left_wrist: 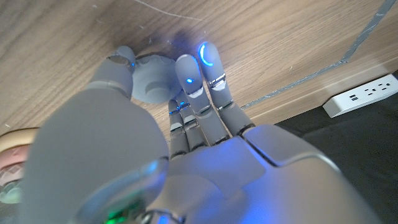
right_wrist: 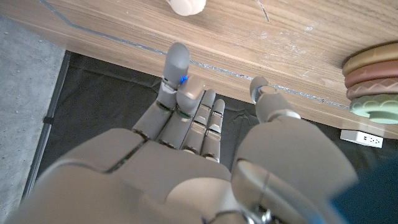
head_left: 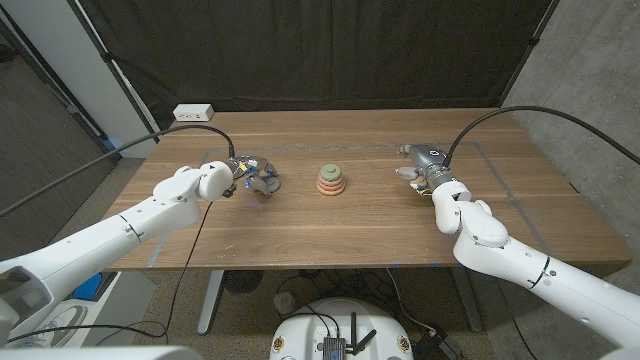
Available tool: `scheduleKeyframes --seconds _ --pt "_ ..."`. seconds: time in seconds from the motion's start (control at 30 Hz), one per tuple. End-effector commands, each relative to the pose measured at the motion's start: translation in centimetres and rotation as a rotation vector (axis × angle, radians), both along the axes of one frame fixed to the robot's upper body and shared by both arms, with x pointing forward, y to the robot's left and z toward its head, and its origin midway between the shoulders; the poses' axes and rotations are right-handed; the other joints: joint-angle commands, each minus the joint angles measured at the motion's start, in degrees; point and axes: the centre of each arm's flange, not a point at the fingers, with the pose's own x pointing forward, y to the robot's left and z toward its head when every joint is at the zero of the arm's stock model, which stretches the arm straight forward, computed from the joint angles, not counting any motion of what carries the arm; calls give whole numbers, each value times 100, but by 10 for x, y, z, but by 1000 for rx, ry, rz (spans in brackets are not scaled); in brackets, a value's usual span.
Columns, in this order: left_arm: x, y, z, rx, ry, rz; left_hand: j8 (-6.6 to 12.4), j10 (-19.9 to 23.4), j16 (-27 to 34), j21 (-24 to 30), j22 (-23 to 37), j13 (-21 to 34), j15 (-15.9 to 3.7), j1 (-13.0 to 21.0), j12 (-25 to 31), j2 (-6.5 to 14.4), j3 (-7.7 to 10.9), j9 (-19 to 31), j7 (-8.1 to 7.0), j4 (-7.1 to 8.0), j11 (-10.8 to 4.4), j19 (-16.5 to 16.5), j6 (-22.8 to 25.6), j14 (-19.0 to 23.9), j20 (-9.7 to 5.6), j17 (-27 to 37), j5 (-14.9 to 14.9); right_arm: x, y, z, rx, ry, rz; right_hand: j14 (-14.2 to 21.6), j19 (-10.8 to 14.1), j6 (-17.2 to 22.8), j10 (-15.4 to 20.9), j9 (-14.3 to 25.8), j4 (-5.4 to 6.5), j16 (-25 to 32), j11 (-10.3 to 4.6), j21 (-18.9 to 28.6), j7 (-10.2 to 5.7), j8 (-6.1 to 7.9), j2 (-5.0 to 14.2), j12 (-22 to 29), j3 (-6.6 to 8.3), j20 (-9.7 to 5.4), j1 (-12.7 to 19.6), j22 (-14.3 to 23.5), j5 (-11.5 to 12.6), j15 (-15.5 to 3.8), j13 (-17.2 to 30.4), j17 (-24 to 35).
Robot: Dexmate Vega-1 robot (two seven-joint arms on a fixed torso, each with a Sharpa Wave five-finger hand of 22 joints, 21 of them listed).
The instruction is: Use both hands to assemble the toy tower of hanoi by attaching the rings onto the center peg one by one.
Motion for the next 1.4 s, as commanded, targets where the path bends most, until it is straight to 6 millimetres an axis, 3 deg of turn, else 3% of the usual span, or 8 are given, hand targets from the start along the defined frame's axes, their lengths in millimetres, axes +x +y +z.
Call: scheduleKeyframes --seconds 0.03,0.13,0.33,0.53,1.4 --pt "3 2 -8 -17 12 8 25 59 45 13 20 12 -330 41 59 74 25 18 0 -33 -1 2 58 -18 -776 13 -4 0 0 0 -2 -1 -1 -9 -30 61 18 3 1 -6 9 40 -12 -7 69 -1 -4 -547 29 9 18 -362 30 18" --pt "2 3 -10 -27 14 11 41 112 44 19 21 7 -330 62 75 87 30 18 0 -37 -20 14 108 -14 -776 5 -5 0 1 0 -3 1 1 -3 -34 63 22 2 2 0 15 36 -10 -7 71 -2 -5 -547 26 4 20 -362 29 25" --pt "-1 5 -13 -47 8 22 269 955 281 89 32 78 -330 295 351 248 122 56 -41 -61 -214 228 837 278 -782 240 5 1 1 0 -2 2 4 -4 -29 69 24 0 6 -4 11 43 -5 -7 75 -7 -10 -546 15 10 22 -362 29 24" --pt "-4 5 -14 -62 -3 27 392 1456 390 90 22 169 -328 443 484 329 218 97 -102 -71 -295 369 1264 449 -792 515 33 2 0 -1 3 1 5 -3 -35 74 28 -2 13 -6 19 37 0 -7 80 -6 -14 -545 2 3 23 -361 35 24" --pt "-16 10 7 -95 -35 50 423 1655 337 77 16 309 -325 566 478 403 339 153 -119 -78 -342 473 1449 453 -800 782 58 0 -1 2 4 -7 3 -41 -28 167 135 -16 10 -53 -2 48 13 15 101 11 -25 -546 -35 15 40 -364 40 -4"
